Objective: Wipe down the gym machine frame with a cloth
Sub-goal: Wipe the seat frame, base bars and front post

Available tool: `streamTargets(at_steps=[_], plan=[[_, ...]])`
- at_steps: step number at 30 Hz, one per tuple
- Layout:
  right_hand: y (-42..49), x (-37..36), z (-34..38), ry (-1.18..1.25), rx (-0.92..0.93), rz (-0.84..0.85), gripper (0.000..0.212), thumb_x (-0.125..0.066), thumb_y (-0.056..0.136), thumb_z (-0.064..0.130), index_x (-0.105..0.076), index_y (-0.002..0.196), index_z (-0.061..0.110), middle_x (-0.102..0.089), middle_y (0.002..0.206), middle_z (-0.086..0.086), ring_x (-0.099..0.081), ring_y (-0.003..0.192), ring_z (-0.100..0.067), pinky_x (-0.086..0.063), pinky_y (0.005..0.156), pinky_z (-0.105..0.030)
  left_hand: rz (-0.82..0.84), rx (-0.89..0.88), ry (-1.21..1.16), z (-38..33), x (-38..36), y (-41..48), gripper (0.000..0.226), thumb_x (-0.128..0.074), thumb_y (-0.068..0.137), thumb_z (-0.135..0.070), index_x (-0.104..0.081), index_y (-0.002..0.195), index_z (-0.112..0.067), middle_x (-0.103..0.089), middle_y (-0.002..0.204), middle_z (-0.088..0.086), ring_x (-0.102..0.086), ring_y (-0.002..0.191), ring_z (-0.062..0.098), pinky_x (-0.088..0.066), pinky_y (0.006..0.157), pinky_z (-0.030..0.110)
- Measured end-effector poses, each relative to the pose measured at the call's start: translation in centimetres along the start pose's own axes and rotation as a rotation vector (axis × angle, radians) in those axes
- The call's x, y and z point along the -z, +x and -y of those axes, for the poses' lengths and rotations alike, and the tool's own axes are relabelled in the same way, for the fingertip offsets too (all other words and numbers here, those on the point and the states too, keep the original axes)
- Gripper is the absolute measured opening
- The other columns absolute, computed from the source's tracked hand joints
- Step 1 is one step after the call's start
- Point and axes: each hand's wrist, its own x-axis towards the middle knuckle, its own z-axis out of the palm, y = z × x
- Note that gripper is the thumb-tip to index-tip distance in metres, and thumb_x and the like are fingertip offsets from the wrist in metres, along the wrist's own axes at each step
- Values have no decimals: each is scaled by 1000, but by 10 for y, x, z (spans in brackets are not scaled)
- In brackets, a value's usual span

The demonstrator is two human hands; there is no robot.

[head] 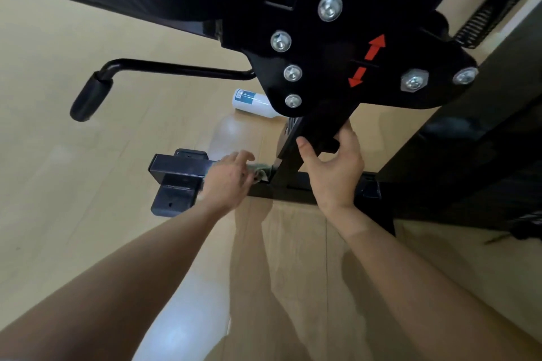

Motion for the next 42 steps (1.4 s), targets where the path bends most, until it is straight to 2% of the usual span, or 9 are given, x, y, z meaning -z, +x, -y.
streamTargets(at_steps=[2,5,14,19,23,26,31,37,42], plan=[[0,0,-1,-9,20,-3,60,-84,80,31,-60,130,10,-66,103,1,-60,96,-6,-53,88,-30,-26,-39,114,0,-8,5,35,-54,100,-37,-56,133,-27,-58,123,4,-56,110,25,-52,90,42],[-1,0,-3,-29,35,-19,59,-83,80,32,-61,128,7,-65,101,1,-60,93,-9,-54,85,-34,87,-52,170,-4,-17,9,37,-48,103,-40,-55,139,-34,-54,138,3,-51,123,29,-48,98,48],[-3,-1,-2,-55,46,-30,57,-82,81,32,-62,124,0,-61,98,1,-59,93,-12,-53,86,-33,70,-230,157,17,-3,-13,22,-68,96,-30,-76,115,-23,-67,126,8,-62,111,33,-55,84,49],[-5,-2,-2,-57,32,-20,58,-80,83,34,-61,126,-1,-63,100,-4,-60,96,-18,-53,86,-41,-20,-47,129,54,14,-18,20,-68,95,-20,-78,110,-11,-70,126,11,-67,103,36,-57,79,45],[-4,-3,0,-68,33,-27,58,-79,84,36,-62,124,-2,-63,99,-3,-60,94,-20,-53,85,-44,-36,223,160,81,20,-22,25,-61,98,-24,-73,116,-11,-62,132,14,-58,113,40,-52,85,45],[-4,-2,1,-59,28,-23,57,-80,84,34,-62,124,-2,-63,100,-4,-60,95,-20,-53,86,-43,-38,363,159,94,24,-22,27,-58,97,-22,-66,118,-7,-57,123,24,-55,110,45,-48,89,48],[-4,-1,2,-50,15,1,57,-81,83,33,-62,126,1,-63,100,-5,-60,95,-20,-52,87,-43,-7,450,112,87,26,-15,33,-54,98,-19,-64,128,-11,-61,123,23,-56,111,44,-46,93,46],[-2,3,1,-48,-1,47,57,-79,83,36,-62,128,5,-62,102,-1,-59,97,-14,-52,89,-39,46,229,135,57,27,-15,30,-58,98,-24,-69,126,-25,-67,128,4,-57,112,30,-47,89,38],[-2,3,0,-37,-10,36,57,-80,83,36,-62,126,4,-61,101,0,-58,96,-13,-52,90,-36,190,-38,122,16,17,-18,28,-52,104,-32,-69,124,-23,-64,135,5,-55,127,28,-44,110,44]])
